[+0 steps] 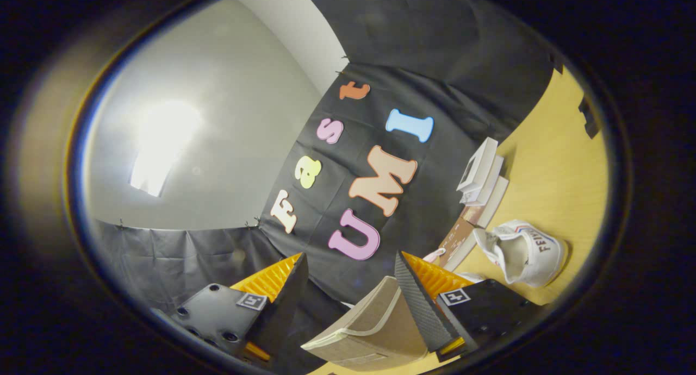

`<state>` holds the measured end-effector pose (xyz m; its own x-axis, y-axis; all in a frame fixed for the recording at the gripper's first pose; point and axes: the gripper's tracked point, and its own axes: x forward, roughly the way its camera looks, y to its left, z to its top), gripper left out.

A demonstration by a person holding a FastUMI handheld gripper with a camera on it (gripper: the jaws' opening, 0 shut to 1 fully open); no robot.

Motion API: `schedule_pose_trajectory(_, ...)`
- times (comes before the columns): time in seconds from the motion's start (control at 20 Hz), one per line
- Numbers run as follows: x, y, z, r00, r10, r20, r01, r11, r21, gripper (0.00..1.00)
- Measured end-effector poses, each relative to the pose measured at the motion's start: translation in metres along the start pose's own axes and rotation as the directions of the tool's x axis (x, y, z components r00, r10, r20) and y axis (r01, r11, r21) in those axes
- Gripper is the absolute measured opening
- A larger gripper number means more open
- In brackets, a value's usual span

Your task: Open the storage box then place both shoes into the box .Put the left shoe in first, then the right shoe, with the right side of both shoes facing outward in a uniform manner.

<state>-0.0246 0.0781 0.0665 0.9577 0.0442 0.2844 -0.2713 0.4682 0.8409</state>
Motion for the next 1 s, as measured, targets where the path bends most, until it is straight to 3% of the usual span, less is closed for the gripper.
schedule_pose_trajectory(0.25, 0.006, -0.016, -0.031, 0.995, -0.091, -0.044, 0.095, 0.991, 0.09, 0.99)
schedule_pose_trajectory(0.45, 0.021, -0.026, -0.063, 0.98, -0.159, -0.117, 0.17, 0.981, 0.09, 0.99)
schedule_pose_trajectory(1.0, 0.046, -0.035, -0.149, 0.895, -0.284, -0.344, 0.362, 0.913, 0.189, 0.98)
